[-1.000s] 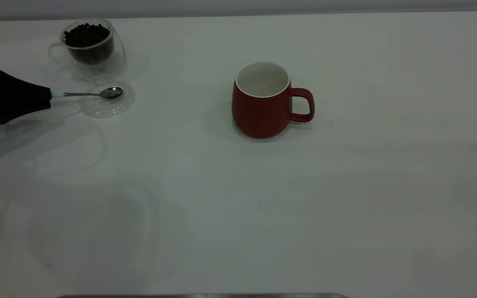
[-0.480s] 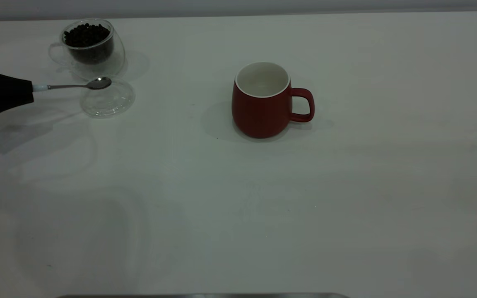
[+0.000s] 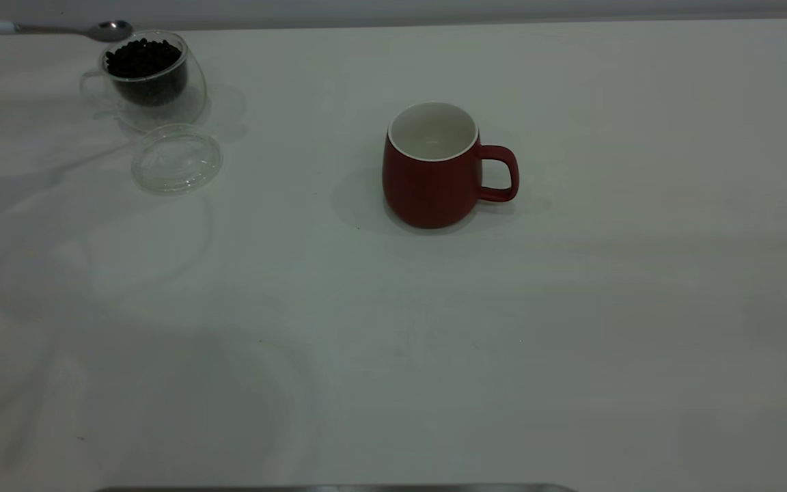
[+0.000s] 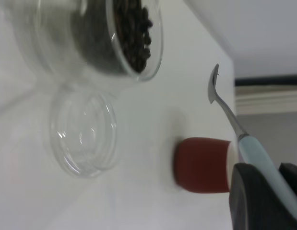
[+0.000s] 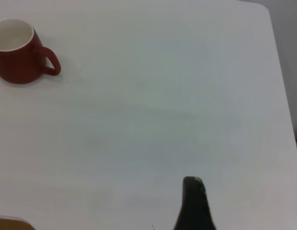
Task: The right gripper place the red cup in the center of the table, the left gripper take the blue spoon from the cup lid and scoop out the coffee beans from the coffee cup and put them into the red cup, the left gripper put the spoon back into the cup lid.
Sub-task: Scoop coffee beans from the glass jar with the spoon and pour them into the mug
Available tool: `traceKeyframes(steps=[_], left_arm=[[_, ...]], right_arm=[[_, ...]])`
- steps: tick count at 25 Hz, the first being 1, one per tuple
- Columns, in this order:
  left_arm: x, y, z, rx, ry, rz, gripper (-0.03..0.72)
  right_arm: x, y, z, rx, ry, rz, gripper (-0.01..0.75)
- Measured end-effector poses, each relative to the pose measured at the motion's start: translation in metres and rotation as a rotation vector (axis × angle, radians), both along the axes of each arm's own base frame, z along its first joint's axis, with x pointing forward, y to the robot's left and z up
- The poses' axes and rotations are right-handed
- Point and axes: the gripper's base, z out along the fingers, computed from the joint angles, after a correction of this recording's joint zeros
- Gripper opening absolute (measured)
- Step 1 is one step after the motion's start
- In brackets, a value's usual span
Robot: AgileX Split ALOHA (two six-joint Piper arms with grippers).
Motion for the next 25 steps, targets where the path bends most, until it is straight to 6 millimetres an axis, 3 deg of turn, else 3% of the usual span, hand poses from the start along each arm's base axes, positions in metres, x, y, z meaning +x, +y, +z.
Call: traceKeyframes(steps=[14,25], left_arm=[[0.017,0.017,-0.001,0.288,-0.177,0.026,0.122],[0.034,-0.015,-0.004,0.398,-0.271,-0.058,0.122]], right_arm=[[0.000,0.000,0.000,0.000,0.001,0.000,0.591],[0.000,0.000,0.000,0.000,0.001,0.000,0.591]])
